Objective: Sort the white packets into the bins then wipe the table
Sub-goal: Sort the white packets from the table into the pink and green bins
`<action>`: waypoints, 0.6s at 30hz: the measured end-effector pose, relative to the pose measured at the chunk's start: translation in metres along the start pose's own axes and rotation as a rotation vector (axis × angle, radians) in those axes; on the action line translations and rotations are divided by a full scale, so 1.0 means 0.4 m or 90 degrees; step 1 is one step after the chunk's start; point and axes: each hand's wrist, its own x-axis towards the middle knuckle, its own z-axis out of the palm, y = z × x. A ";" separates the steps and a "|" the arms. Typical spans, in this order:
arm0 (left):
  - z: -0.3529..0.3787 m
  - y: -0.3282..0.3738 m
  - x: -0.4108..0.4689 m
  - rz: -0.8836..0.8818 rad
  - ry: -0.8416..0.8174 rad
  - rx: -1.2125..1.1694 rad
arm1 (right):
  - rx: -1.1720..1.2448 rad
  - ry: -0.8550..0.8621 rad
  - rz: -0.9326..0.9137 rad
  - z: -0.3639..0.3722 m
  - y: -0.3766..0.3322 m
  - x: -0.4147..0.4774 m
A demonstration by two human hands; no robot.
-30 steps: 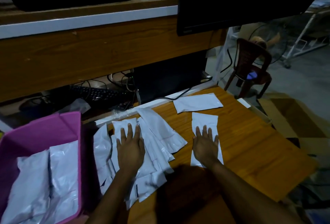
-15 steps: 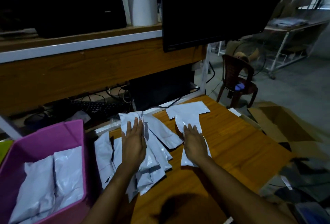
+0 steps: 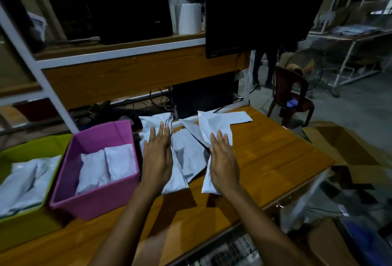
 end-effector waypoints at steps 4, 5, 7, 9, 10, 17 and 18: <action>-0.102 -0.014 -0.114 -0.012 0.010 -0.009 | 0.055 0.002 -0.014 0.015 -0.082 -0.094; -0.127 -0.020 -0.140 -0.018 0.019 -0.008 | 0.067 -0.004 -0.022 0.021 -0.102 -0.113; -0.175 -0.042 -0.185 -0.028 0.037 0.003 | 0.088 -0.017 -0.043 0.033 -0.144 -0.145; -0.223 -0.063 -0.226 -0.039 0.049 0.009 | 0.108 -0.028 -0.065 0.051 -0.189 -0.167; -0.247 -0.074 -0.243 -0.046 0.055 0.007 | 0.115 -0.031 -0.073 0.060 -0.213 -0.175; -0.406 -0.199 -0.303 -0.085 0.099 0.048 | 0.162 -0.042 -0.132 0.160 -0.411 -0.193; -0.426 -0.218 -0.301 -0.089 0.103 0.046 | 0.164 -0.043 -0.139 0.177 -0.437 -0.189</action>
